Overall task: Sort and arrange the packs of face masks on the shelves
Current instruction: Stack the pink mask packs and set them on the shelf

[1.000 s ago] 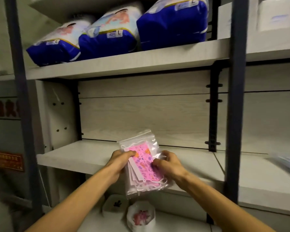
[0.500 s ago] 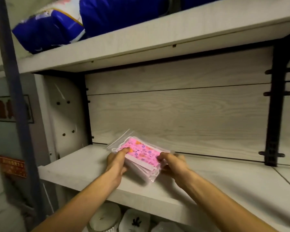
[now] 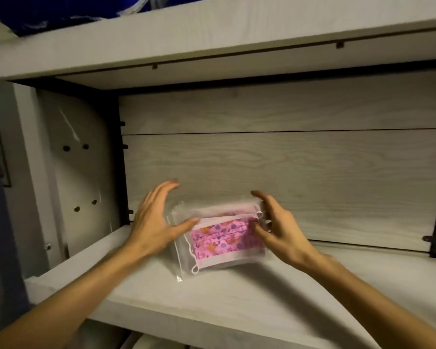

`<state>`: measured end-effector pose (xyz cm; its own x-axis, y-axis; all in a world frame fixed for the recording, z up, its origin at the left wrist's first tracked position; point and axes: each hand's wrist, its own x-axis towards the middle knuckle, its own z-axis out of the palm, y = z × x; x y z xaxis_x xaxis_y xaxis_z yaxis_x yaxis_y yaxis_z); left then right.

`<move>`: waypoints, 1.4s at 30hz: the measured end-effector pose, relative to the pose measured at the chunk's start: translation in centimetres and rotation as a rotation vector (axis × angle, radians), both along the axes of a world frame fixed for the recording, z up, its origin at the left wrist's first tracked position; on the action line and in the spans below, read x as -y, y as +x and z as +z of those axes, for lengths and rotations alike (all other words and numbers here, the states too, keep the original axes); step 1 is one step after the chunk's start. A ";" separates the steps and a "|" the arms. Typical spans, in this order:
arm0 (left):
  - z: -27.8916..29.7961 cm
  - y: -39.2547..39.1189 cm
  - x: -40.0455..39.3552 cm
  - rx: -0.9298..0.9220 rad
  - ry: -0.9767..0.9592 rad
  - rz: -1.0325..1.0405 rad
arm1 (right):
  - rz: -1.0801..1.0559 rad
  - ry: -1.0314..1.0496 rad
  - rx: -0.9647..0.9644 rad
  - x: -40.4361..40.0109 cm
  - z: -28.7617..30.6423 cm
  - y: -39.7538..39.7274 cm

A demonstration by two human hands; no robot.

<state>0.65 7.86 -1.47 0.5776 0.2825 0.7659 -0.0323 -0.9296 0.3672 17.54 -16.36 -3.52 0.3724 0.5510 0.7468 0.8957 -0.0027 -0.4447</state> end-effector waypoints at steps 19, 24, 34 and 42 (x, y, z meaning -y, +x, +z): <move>0.9 0.2 -3.5 -0.209 -0.857 -0.538 | 0.084 0.130 -0.802 -8.8 -1.0 -6.5; -1.6 1.1 -4.3 -0.189 -1.054 -0.407 | 0.107 0.128 -0.943 -11.5 -3.4 -8.3; -3.3 -0.1 -5.2 -0.627 -1.133 -0.331 | -0.268 -0.173 -1.040 -12.4 -3.4 -7.8; -5.4 0.1 -4.8 -0.459 -0.944 -0.172 | -0.167 -0.173 -1.005 -11.0 -2.2 -11.6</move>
<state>0.72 12.61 -6.85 0.8442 0.5356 -0.0220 0.1883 -0.2579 0.9477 5.97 -5.32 -5.70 0.8624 0.5050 -0.0359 0.0934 -0.2283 -0.9691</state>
